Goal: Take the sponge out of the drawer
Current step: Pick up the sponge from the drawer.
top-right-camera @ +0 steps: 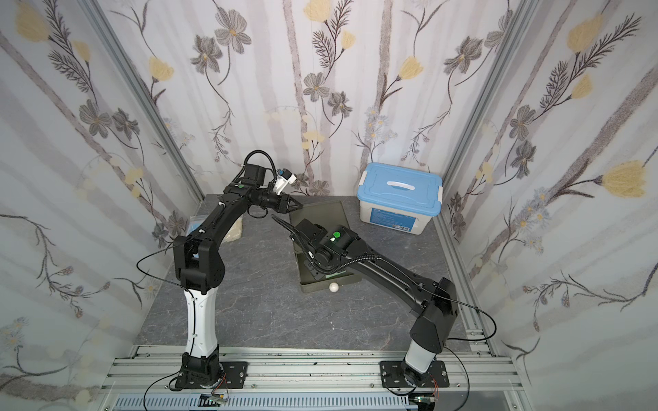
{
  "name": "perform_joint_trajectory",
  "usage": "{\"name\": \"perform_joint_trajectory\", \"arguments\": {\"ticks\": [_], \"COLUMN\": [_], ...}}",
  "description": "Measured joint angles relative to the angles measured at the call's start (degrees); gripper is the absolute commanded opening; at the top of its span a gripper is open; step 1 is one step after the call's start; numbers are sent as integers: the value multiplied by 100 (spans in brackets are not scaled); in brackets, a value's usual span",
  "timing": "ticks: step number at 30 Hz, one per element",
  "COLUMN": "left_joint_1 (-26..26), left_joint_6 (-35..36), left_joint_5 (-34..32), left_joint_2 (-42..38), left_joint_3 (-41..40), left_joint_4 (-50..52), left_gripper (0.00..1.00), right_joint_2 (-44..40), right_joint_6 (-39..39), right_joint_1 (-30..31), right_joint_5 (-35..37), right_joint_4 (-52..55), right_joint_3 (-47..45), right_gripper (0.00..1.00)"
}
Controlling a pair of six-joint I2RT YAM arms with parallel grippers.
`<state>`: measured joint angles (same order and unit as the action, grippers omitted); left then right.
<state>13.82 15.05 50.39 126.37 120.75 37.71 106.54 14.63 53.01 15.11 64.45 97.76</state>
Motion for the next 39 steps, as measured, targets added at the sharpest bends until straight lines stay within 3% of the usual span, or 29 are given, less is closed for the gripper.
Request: {"name": "perform_joint_trajectory", "arguments": {"ticks": [21, 39], "left_joint_1": [0, 0], "left_joint_6": [140, 168], "left_joint_5": [24, -42], "left_joint_2": [42, 52], "left_joint_3": [76, 140], "left_joint_4": [66, 166], "left_gripper": [35, 35], "right_joint_2": [409, 404], "right_joint_6": [-7, -15], "right_joint_1": [-184, -260], "right_joint_5": [354, 457], "right_joint_4": [-566, -756], "right_joint_3": [-332, -382], "right_gripper": [49, 12]}}
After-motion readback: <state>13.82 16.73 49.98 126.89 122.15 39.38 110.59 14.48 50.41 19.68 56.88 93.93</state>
